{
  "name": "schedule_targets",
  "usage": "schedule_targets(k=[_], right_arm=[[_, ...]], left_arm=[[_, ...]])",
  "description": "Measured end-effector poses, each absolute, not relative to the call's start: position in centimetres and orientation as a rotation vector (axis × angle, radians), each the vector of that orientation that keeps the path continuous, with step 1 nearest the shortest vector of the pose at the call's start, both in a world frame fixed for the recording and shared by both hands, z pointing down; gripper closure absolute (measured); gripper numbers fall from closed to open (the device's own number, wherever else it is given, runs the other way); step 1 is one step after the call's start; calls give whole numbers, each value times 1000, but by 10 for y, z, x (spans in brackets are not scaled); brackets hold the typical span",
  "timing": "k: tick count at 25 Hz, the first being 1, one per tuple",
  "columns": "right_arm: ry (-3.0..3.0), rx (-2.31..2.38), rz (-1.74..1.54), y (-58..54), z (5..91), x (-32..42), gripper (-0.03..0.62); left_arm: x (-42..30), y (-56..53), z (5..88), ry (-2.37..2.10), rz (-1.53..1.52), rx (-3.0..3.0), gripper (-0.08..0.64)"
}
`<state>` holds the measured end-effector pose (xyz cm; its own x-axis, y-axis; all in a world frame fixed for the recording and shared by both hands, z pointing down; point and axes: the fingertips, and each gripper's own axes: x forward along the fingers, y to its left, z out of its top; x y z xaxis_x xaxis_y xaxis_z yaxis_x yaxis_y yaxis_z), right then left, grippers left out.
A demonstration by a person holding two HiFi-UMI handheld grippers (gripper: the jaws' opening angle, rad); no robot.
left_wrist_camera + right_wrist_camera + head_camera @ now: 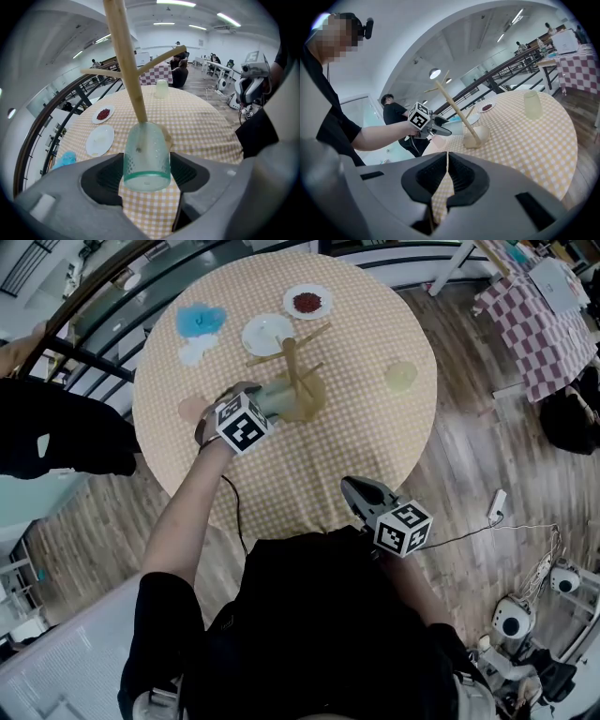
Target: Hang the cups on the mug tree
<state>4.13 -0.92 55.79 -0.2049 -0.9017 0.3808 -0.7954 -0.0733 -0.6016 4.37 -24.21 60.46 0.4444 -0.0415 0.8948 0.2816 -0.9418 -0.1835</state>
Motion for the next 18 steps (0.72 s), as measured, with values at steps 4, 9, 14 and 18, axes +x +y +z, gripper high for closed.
schedule_targets(k=[4, 9, 14, 18], right_arm=[[2039, -1888, -1141, -9, 558, 40, 574], [2060, -1881, -1134, -9, 556, 37, 574], [2099, -1862, -1107, -12, 550, 37, 574], [2144, -1837, -1081, -13, 544, 39, 574]], left_arm=[[44, -242, 602, -192, -1467, -2379, 223], [38, -245, 593, -133, -1427, -2390, 195], [28, -250, 578, -61, -1406, -2421, 193], [15, -250, 562, 31, -1374, -2460, 193]])
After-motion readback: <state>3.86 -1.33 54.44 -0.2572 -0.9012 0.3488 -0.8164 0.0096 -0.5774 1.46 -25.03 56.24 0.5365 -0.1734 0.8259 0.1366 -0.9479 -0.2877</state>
